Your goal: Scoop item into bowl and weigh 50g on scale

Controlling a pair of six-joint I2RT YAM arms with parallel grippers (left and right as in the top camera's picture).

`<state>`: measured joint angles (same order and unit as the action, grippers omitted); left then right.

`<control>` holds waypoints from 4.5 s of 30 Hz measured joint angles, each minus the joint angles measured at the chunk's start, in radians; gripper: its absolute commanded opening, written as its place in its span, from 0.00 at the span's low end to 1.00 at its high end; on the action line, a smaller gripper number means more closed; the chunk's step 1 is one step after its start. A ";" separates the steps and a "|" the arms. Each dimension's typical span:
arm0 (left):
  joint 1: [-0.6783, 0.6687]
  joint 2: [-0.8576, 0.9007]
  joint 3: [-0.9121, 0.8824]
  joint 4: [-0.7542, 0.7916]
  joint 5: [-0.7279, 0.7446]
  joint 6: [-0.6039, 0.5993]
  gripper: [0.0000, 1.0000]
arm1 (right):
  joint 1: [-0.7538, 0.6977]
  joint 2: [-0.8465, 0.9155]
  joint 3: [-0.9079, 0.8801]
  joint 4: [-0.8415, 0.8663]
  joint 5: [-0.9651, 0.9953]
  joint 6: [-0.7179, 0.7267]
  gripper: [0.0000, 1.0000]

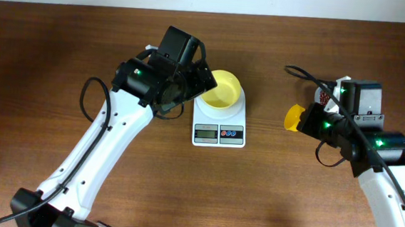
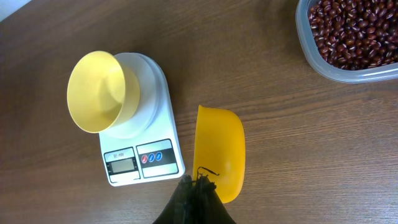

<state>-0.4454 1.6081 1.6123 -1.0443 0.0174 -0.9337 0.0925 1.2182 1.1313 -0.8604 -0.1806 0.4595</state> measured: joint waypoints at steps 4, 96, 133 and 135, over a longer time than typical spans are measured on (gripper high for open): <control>0.000 0.000 0.000 0.000 0.000 0.000 0.99 | 0.000 0.000 0.000 0.016 0.000 0.000 0.04; -0.302 0.256 0.000 -0.006 -0.109 -0.111 0.00 | 0.000 0.000 0.000 0.111 0.000 -0.014 0.04; -0.355 0.379 0.000 0.002 -0.180 -0.164 0.00 | 0.000 0.000 0.000 0.089 0.000 -0.041 0.04; -0.355 0.379 0.000 0.000 -0.180 -0.164 0.00 | 0.000 0.000 0.000 0.089 0.000 -0.041 0.04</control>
<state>-0.8001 1.9873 1.6123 -1.0439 -0.1627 -1.0973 0.0925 1.2182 1.1313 -0.7715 -0.1806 0.4183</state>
